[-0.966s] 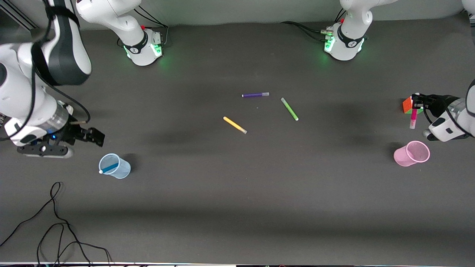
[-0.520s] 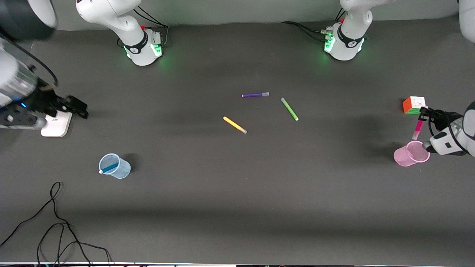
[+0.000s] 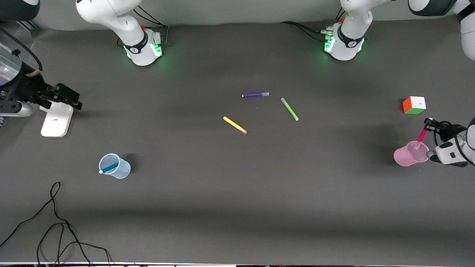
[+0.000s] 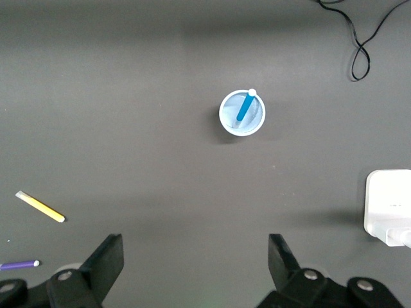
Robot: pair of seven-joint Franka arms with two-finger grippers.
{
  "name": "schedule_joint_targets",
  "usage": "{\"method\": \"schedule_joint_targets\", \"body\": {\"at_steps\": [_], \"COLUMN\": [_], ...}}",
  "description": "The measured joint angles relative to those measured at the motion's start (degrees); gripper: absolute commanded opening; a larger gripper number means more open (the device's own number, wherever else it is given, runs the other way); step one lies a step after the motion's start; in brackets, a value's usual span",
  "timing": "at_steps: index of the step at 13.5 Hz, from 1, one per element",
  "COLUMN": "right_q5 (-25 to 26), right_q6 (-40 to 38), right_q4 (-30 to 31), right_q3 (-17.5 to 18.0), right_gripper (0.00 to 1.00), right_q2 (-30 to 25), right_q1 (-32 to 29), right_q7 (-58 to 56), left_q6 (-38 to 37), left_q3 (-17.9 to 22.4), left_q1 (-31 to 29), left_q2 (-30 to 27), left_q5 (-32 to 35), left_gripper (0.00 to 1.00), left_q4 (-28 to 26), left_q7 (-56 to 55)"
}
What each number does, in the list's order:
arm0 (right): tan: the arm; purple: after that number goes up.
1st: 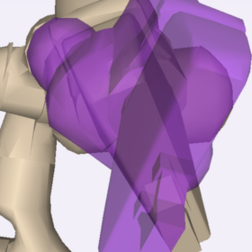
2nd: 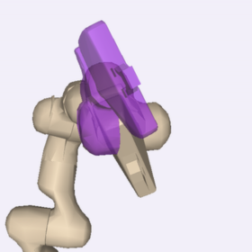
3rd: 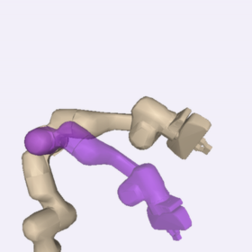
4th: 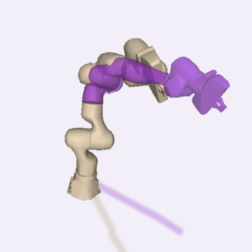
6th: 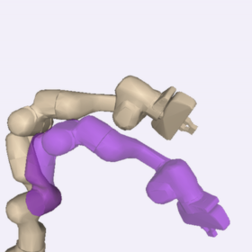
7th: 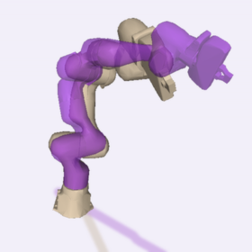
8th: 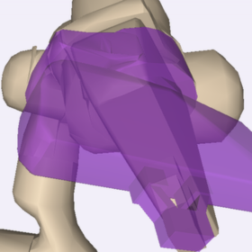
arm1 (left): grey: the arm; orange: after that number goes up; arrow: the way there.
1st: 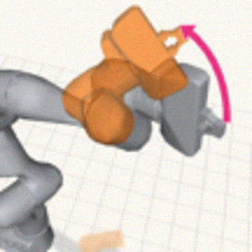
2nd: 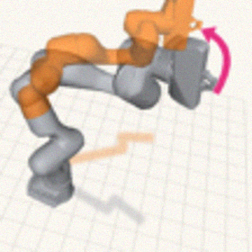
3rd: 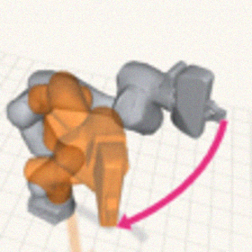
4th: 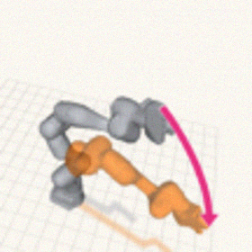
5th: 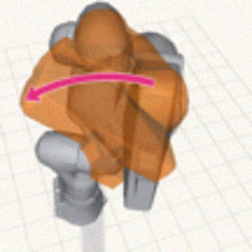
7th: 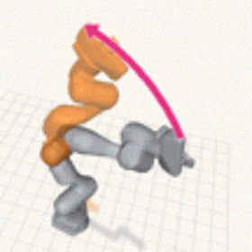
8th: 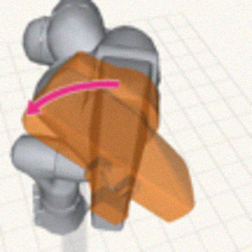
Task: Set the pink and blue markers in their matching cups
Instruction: 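Lower the pink marker into the pink cup and open the left gripper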
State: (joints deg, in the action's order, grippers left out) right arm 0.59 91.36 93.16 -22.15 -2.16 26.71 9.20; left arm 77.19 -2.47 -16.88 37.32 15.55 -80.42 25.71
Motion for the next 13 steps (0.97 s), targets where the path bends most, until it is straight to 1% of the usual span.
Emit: {"method": "schedule_joint_targets", "body": {"at_steps": [2, 3, 6, 8, 9, 10, 12, 13], "right_q5": [-0.6, -0.8, -1.1, -1.1, -1.1, -1.1, -1.2, -1.2], "right_q6": [1.0, 1.0, 1.1, 1.4, 1.6, 1.7, 1.8, 1.9], "right_q4": [0.4, 0.5, 0.5, 0.5, 0.5, 0.5, 0.5, 0.5], "right_q3": [0.9, 2.9, 13.1, 16.8, 18.0, 19.5, 24.0, 25.2], "right_gripper": [1.0, 1.0, 1.0, 1.0, 1.0, 1.0, 1.0, 1.0], "right_q2": [0.9, 1.2, 1.4, 1.4, 1.4, 1.4, 1.4, 1.4], "right_q1": [-0.4, -1.9, -11.3, -14.8, -15.9, -17.3, -21.2, -22.0], "right_q7": [0.0, 0.0, 0.0, 0.0, 0.0, 0.0, 0.0, 0.0], "left_q6": [0.2, 1.2, 4.5, 5.2, 5.5, 5.7, 5.7, 5.7], "left_q3": [-0.2, -0.2, -0.5, -0.8, -0.9, -0.9, -0.9, -0.9], "left_q1": [0.0, 0.0, 0.0, 0.1, 0.1, 0.1, 0.1, 0.1], "left_q2": [1.7, 2.4, 3.8, 4.4, 4.6, 4.8, 5.0, 5.0], "left_q5": [0.0, 0.0, 0.0, 0.0, 0.0, 0.0, 0.0, 0.0], "left_gripper": [0.0, 0.0, 0.0, 0.63, 1.0, 1.0, 1.0, 1.0], "left_q4": [2.1, 2.8, 3.4, 3.8, 3.9, 3.9, 3.9, 4.1], "left_q7": [0.0, 0.0, 0.0, 0.0, 0.0, 0.0, 0.0, 0.0]}}
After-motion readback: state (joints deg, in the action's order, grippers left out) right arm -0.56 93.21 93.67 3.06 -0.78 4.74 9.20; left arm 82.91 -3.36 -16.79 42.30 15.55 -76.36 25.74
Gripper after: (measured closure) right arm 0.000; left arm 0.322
